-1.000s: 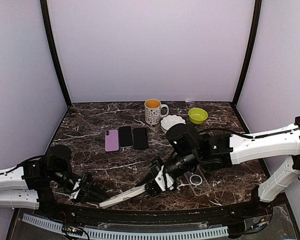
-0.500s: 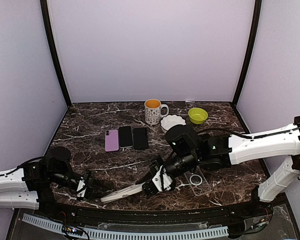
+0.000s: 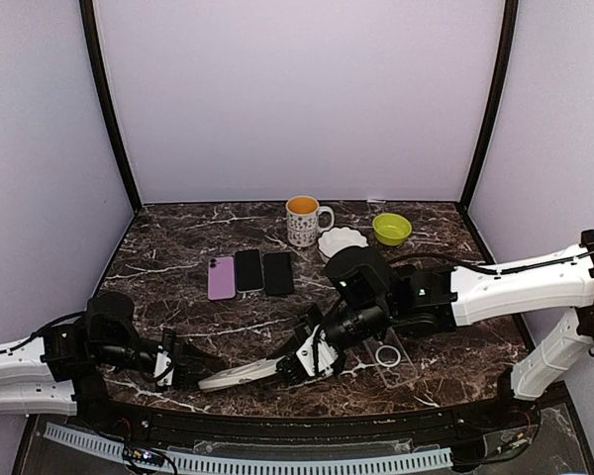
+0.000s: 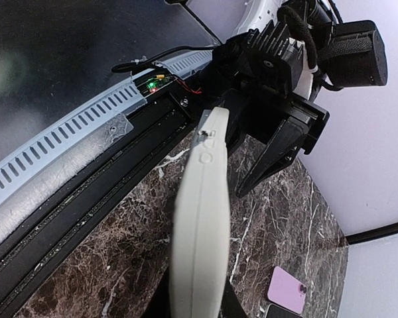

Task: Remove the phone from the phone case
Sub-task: Remove the bottom left corner of the phone case.

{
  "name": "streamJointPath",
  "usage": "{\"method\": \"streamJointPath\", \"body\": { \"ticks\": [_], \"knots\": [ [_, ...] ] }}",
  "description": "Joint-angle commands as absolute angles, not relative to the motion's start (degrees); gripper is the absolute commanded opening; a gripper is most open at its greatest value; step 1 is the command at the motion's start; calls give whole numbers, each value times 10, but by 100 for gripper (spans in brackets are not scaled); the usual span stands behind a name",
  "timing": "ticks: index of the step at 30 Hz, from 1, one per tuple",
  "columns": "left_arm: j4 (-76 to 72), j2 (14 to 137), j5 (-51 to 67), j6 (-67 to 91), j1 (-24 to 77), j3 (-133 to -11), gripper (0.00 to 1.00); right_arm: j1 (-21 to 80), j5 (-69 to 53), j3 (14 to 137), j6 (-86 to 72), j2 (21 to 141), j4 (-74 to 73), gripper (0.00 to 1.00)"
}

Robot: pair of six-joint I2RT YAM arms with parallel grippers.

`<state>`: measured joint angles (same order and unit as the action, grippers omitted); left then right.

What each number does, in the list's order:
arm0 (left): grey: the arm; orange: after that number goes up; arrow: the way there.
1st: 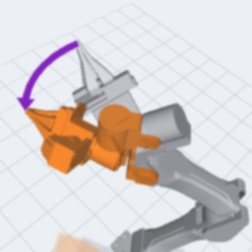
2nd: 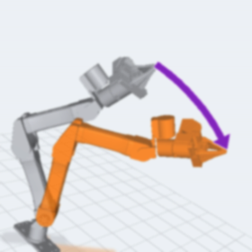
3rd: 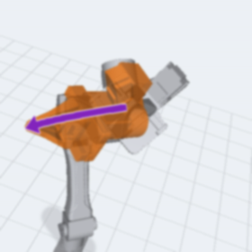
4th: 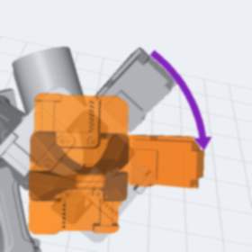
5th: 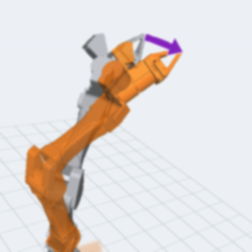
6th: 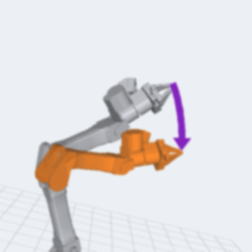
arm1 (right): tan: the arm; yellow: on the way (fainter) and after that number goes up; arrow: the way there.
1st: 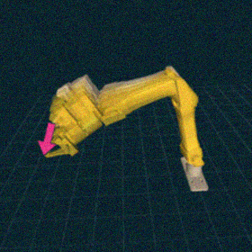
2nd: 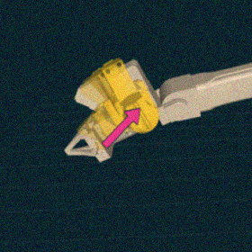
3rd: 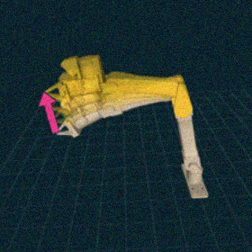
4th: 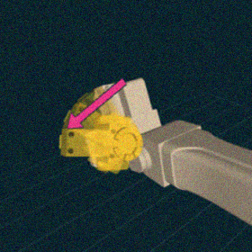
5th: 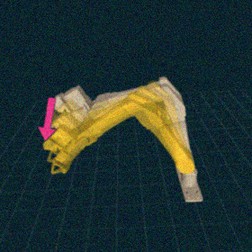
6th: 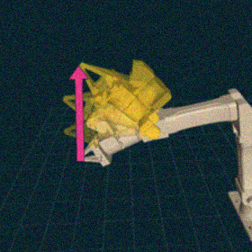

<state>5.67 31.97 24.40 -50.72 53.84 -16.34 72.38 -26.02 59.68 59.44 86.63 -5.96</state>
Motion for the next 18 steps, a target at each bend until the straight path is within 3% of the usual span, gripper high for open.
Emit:
{"method": "streamJointPath", "body": {
  "ticks": [1, 18],
  "knots": [
    [-197, 295, 113, -496, 514, -187, 36, 781, -409, 584, 580, 886, -91, 0],
    [-155, 252, 144, -543, 484, -185, 36, 781, -416, 584, 580, 875, -142, 0]
  ]
}}
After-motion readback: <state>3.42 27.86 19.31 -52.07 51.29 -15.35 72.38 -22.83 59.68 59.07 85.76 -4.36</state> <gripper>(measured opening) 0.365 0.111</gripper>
